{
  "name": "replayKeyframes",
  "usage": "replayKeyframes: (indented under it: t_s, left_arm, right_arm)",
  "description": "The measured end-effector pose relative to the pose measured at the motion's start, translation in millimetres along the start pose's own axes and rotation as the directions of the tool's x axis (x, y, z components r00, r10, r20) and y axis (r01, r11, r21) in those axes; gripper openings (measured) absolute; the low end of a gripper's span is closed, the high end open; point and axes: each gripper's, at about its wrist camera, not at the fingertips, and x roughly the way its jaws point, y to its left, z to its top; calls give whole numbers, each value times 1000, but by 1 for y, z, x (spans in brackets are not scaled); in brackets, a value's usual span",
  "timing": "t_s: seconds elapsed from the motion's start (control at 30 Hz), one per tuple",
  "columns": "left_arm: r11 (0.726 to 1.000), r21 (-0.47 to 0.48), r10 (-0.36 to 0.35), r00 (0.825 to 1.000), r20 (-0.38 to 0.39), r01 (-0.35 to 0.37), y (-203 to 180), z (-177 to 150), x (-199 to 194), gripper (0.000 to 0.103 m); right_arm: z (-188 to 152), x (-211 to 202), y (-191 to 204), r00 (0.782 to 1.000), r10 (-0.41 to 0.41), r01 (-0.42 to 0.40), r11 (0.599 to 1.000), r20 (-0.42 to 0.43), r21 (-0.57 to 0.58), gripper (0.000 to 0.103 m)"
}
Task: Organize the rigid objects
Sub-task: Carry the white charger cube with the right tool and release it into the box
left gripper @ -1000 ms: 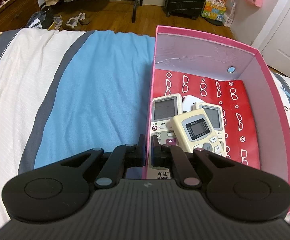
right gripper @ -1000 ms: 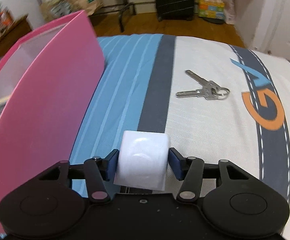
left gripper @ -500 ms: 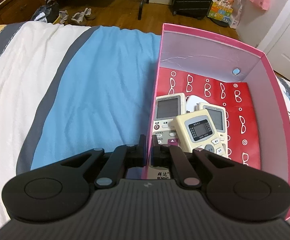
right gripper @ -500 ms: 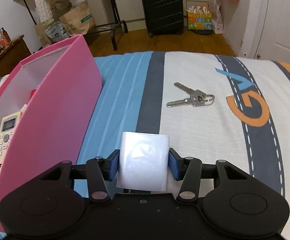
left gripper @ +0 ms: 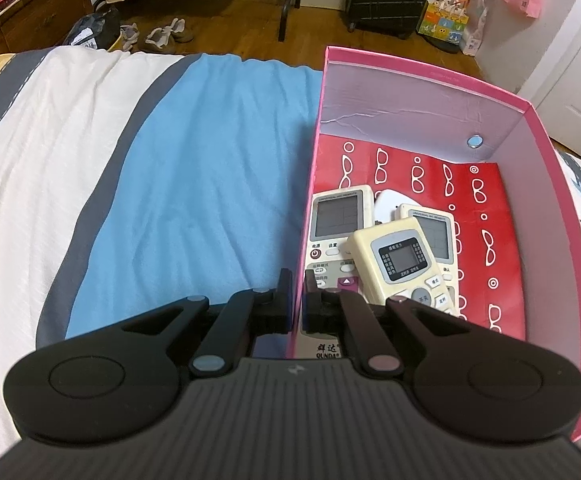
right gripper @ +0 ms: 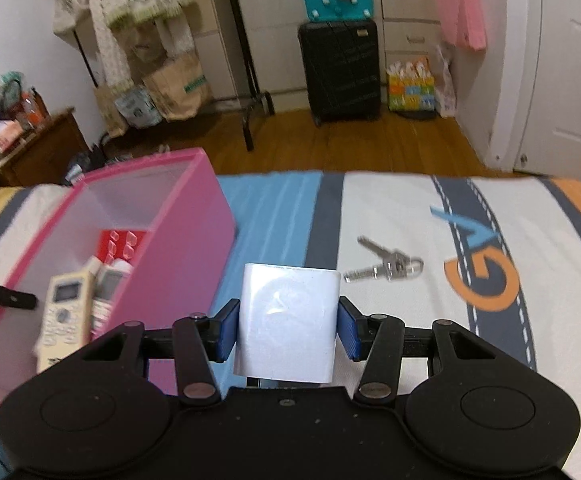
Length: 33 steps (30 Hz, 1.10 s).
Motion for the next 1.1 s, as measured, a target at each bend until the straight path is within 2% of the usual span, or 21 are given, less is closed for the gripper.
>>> replayKeyframes:
  t_s: [0.23,0.4,0.67,0.73,0.8,0.93,1.03,1.1]
  left_arm:
    - [1000,1,1,1000,-1,-1,0,0,0,3]
    - [1000,3,5,1000,0,-5,0,0,0,3]
    - [1000,19,6,1000,8,-6,-2,-3,-1,3]
    - [1000,22,5,1000,14,-5,-2,-4,-1,3]
    - [999,43,9,1000,24,-11,-3,-6,-2,3]
    - [999,41,-19,1000,25,18,1,-5,-3,3]
    - [999,22,-40,999,20,40,5,-4,-3,3]
    - [999,26,-42,999,23,42,5,-5,-4,3]
  right_arm:
    - [11,-35,9,995,55,-54,998,88,-12,55]
    - [11,-56,20,986,134,-130,991,103,-40,55]
    - [3,-82,63,935,337,-320,936,111,-145,55]
    - [0,-84,76,921,379,-359,915,89,-185,55]
    - [2,-81,91,909,415,-398,888,30,-230,55]
    - [14,-69,119,897,437,-435,848,-67,-303,55]
    - [21,-46,137,902,399,-431,840,-164,-329,55]
    - [21,-24,153,921,320,-385,833,-220,-398,55]
